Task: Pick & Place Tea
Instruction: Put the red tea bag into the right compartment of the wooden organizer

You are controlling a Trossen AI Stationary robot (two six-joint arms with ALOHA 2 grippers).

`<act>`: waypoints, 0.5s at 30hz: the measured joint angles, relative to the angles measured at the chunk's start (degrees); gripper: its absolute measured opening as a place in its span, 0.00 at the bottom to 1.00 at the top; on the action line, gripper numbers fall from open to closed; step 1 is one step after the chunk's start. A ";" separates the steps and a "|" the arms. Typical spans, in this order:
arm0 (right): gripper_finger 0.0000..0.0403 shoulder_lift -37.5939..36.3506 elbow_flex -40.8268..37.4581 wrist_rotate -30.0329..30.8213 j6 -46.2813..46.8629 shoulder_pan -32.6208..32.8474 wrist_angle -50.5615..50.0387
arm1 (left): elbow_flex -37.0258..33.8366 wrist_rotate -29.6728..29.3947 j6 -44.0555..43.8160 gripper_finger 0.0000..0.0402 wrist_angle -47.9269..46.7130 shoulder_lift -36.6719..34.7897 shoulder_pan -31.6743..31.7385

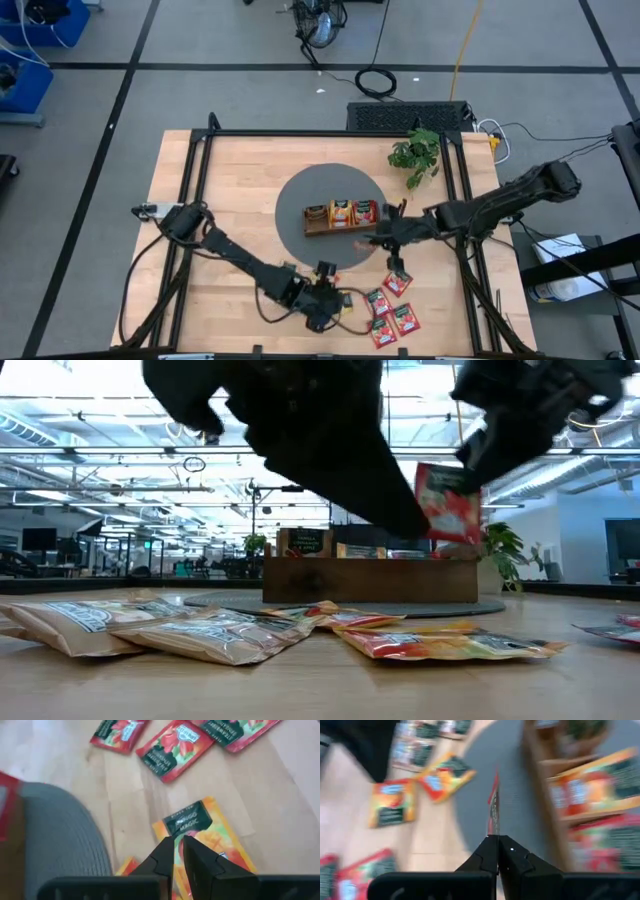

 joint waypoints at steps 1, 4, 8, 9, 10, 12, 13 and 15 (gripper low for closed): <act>0.00 -0.10 2.18 1.10 -1.86 -1.12 -3.62 | 0.00 -1.25 -0.50 0.11 -1.14 -0.13 -0.48; 0.00 -0.12 6.88 3.29 -7.85 -5.22 -11.22 | -0.13 -3.80 -0.80 0.09 -2.50 -0.19 -1.54; 0.00 -0.08 8.79 2.97 -12.29 -11.43 -14.33 | -0.13 -4.18 -1.55 0.07 -3.43 -0.28 -2.10; 0.00 -0.10 8.79 1.96 -12.99 -12.96 -14.57 | -0.13 -4.19 -1.85 0.07 -3.77 -0.28 -2.15; 0.00 0.00 8.79 0.17 -13.49 -14.64 -14.93 | -0.13 -4.17 -2.14 0.06 -3.81 -0.28 -2.15; 0.00 1.00 8.79 -3.09 -13.89 -17.34 -15.30 | -0.13 -4.21 -2.70 0.06 -3.98 -0.28 -2.20; 0.00 1.52 8.79 -4.44 -13.94 -18.38 -15.35 | -0.13 -4.19 -2.85 0.06 -3.98 -0.28 -2.16; 0.00 2.76 8.79 -6.48 -14.47 -19.70 -15.61 | -0.13 -4.20 -2.88 0.06 -4.05 -0.28 -2.21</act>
